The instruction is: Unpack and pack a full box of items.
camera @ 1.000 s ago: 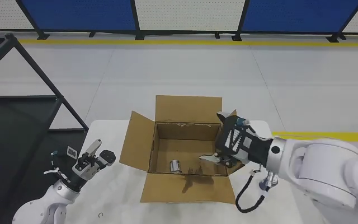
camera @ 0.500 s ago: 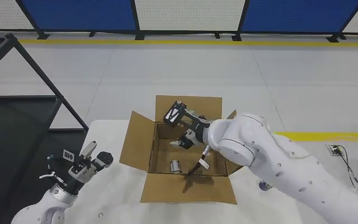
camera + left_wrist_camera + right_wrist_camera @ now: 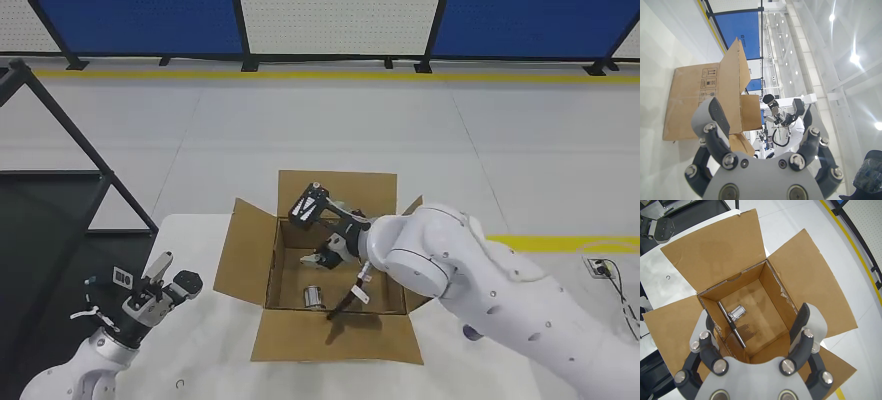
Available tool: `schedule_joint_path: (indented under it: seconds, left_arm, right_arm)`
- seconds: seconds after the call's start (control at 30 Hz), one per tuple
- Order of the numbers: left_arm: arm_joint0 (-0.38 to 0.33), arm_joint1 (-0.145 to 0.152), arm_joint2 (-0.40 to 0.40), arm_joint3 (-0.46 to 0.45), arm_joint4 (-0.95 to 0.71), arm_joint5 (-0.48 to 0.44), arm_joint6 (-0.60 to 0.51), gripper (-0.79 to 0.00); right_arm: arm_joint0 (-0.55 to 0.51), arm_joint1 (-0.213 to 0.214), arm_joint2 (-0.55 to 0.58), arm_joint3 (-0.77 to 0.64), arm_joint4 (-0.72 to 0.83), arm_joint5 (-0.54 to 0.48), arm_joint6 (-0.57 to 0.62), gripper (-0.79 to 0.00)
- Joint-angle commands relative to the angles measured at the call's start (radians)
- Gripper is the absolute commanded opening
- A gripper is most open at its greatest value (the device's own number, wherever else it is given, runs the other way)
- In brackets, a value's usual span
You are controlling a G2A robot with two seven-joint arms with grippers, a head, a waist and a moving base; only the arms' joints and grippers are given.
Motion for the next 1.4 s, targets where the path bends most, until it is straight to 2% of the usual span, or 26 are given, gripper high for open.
schedule_joint_path:
  seconds: [0.0, 0.3, 0.43, 0.5, 0.63, 0.77, 1.2, 1.37]
  left_arm:
    - [0.005, 0.0, 0.005, -0.008, 0.003, 0.002, 0.016, 0.0]
    - [0.014, 0.001, 0.001, -0.011, -0.018, 0.002, 0.051, 0.0]
    - [0.017, 0.002, 0.0, -0.008, -0.027, -0.002, 0.062, 0.0]
    - [0.016, 0.003, 0.001, -0.006, -0.031, -0.003, 0.066, 0.0]
    - [0.01, 0.003, 0.008, -0.003, -0.032, -0.003, 0.072, 0.0]
    - [0.01, 0.003, 0.008, -0.003, -0.032, -0.003, 0.072, 0.0]
    - [0.014, 0.003, 0.019, -0.012, -0.026, 0.008, 0.069, 0.0]
    - [0.007, 0.007, 0.051, -0.02, 0.029, 0.041, 0.049, 0.0]
  right_arm:
    - [-0.004, -0.012, -0.012, 0.03, 0.025, -0.01, 0.019, 0.0]
    - [0.096, -0.155, -0.092, 0.281, 0.279, 0.083, 0.188, 0.0]
    - [0.129, -0.224, -0.141, 0.403, 0.309, 0.169, 0.23, 0.0]
    - [0.132, -0.259, -0.159, 0.451, 0.335, 0.185, 0.23, 0.0]
    - [0.139, -0.336, -0.213, 0.559, 0.321, 0.287, 0.232, 0.0]
    - [0.14, -0.404, -0.233, 0.68, 0.345, 0.315, 0.225, 0.0]
    - [0.124, -0.404, -0.229, 0.687, 0.349, 0.306, 0.211, 0.0]
    - [0.093, -0.434, -0.226, 0.74, 0.364, 0.352, 0.223, 0.0]
